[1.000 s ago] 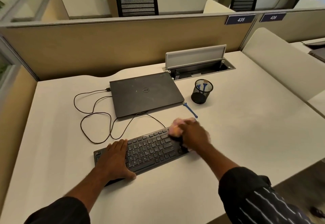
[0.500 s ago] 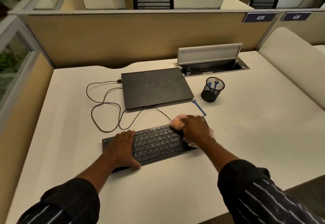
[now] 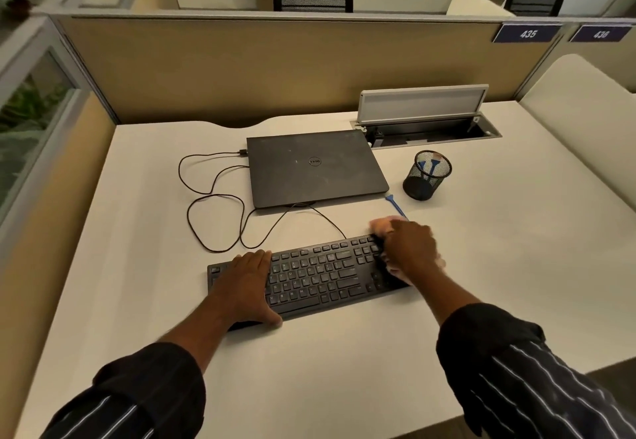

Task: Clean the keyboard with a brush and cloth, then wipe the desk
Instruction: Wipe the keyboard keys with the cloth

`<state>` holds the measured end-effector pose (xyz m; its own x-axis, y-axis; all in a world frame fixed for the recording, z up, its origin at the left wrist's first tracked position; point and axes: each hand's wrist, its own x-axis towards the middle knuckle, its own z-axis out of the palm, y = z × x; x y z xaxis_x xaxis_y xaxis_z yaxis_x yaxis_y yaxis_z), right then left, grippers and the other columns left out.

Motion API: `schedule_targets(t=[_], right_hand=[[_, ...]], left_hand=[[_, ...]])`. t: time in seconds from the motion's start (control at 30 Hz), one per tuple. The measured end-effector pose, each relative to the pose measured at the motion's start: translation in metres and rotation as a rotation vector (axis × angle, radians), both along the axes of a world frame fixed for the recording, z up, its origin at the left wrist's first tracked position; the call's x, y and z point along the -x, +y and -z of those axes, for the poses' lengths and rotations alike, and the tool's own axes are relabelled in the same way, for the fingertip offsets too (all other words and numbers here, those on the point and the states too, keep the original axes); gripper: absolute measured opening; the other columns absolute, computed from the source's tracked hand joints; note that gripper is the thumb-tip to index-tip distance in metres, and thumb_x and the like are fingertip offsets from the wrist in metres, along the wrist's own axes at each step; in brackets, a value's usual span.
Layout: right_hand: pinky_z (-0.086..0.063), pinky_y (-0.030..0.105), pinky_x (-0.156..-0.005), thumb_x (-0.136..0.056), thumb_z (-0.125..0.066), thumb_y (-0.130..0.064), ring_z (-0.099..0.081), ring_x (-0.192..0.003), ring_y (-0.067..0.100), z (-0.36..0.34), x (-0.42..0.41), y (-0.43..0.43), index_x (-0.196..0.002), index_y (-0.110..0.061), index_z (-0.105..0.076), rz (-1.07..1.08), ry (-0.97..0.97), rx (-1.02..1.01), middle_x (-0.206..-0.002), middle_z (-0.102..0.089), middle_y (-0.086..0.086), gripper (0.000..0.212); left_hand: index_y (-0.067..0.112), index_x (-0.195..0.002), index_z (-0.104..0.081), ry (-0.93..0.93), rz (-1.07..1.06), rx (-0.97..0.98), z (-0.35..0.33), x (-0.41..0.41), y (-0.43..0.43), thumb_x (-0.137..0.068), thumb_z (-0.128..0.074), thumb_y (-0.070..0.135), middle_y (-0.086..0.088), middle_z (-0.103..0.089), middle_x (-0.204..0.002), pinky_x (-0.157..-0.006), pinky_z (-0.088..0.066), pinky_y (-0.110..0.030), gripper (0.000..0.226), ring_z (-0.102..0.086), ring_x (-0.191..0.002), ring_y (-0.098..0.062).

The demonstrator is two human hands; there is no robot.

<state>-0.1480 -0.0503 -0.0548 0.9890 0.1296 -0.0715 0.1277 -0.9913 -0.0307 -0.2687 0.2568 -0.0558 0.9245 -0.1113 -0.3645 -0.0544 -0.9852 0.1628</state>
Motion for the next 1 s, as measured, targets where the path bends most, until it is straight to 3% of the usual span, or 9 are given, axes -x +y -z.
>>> schedule_targets(t=[0.13,0.3,0.43,0.53,0.63,0.73,0.87,0.93,1.0], right_hand=[[-0.045,0.041,-0.084,-0.085,-0.041,-0.032,-0.057,-0.095,0.025,0.008,0.008,0.015,-0.108,-0.034,-0.061,0.23,-0.048,-0.088,-0.112,-0.062,-0.001,0.031],[-0.044,0.04,-0.089,-0.088,-0.054,-0.033,-0.055,-0.106,0.029,0.003,0.053,0.085,-0.117,-0.023,-0.061,0.025,0.064,-0.117,-0.117,-0.063,0.008,0.031],[-0.044,0.042,-0.096,-0.092,-0.051,-0.038,-0.046,-0.125,0.033,-0.009,0.063,0.099,-0.132,-0.029,-0.053,-0.23,0.155,-0.074,-0.137,-0.053,0.009,0.041],[-0.042,0.045,-0.098,-0.091,-0.055,-0.038,-0.044,-0.125,0.032,-0.012,0.04,0.065,-0.137,-0.031,-0.047,-0.111,0.09,-0.019,-0.145,-0.042,0.009,0.047],[-0.037,0.051,-0.104,-0.09,-0.042,-0.049,-0.041,-0.129,0.034,-0.001,0.01,0.029,-0.14,-0.032,-0.04,0.078,0.16,-0.006,-0.148,-0.036,0.007,0.052],[-0.038,0.052,-0.103,-0.083,-0.02,-0.063,-0.04,-0.13,0.031,0.032,0.005,0.035,-0.138,-0.037,-0.039,-0.024,0.203,0.002,-0.145,-0.043,0.002,0.063],[-0.042,0.046,-0.104,-0.092,-0.025,-0.042,-0.046,-0.129,0.031,0.012,0.055,0.111,-0.136,-0.028,-0.047,-0.143,0.125,-0.079,-0.141,-0.051,0.009,0.051],[-0.04,0.046,-0.106,-0.085,-0.011,-0.048,-0.043,-0.133,0.032,0.002,0.079,0.149,-0.137,-0.03,-0.047,-0.243,0.173,-0.118,-0.144,-0.049,0.008,0.066],[-0.038,0.046,-0.108,-0.081,-0.012,-0.052,-0.042,-0.133,0.035,-0.004,0.09,0.171,-0.139,-0.03,-0.049,-0.338,0.217,-0.128,-0.145,-0.049,0.008,0.072]], left_hand=[[0.012,-0.159,-0.004,0.001,0.004,-0.01,0.001,0.0,0.0,-0.059,-0.075,0.078,-0.004,-0.016,-0.163,-0.124,-0.012,-0.037,0.139,-0.018,-0.149,-0.023],[0.012,-0.159,-0.004,0.0,0.017,-0.005,0.002,0.0,0.0,-0.06,-0.075,0.077,-0.004,-0.017,-0.163,-0.123,-0.012,-0.036,0.139,-0.018,-0.149,-0.023],[0.014,-0.159,-0.005,-0.017,0.025,0.042,0.005,0.002,0.006,-0.058,-0.075,0.078,-0.003,-0.016,-0.164,-0.123,-0.012,-0.035,0.139,-0.017,-0.149,-0.022],[0.015,-0.16,-0.001,-0.027,0.026,0.081,0.01,0.006,0.013,-0.057,-0.069,0.085,-0.002,-0.008,-0.168,-0.126,-0.006,-0.038,0.142,-0.008,-0.153,-0.02],[0.014,-0.16,0.005,-0.054,0.008,0.053,0.016,0.016,0.022,-0.06,-0.059,0.092,-0.003,0.002,-0.169,-0.125,0.004,-0.043,0.143,0.002,-0.155,-0.019],[0.013,-0.16,0.006,-0.088,-0.024,0.047,0.019,0.024,0.025,-0.059,-0.054,0.096,-0.003,0.004,-0.169,-0.124,0.009,-0.045,0.143,0.005,-0.155,-0.021],[0.012,-0.16,0.003,-0.109,-0.03,0.047,0.022,0.025,0.025,-0.06,-0.054,0.094,-0.003,0.001,-0.169,-0.124,0.01,-0.047,0.141,0.005,-0.155,-0.021],[0.013,-0.16,-0.001,-0.112,-0.029,0.056,0.025,0.025,0.027,-0.059,-0.055,0.094,-0.003,-0.002,-0.168,-0.124,0.009,-0.047,0.141,0.003,-0.155,-0.02],[0.014,-0.161,-0.006,-0.116,-0.029,0.078,0.028,0.023,0.03,-0.056,-0.057,0.095,-0.003,-0.007,-0.168,-0.124,0.007,-0.046,0.141,0.0,-0.155,-0.02]])
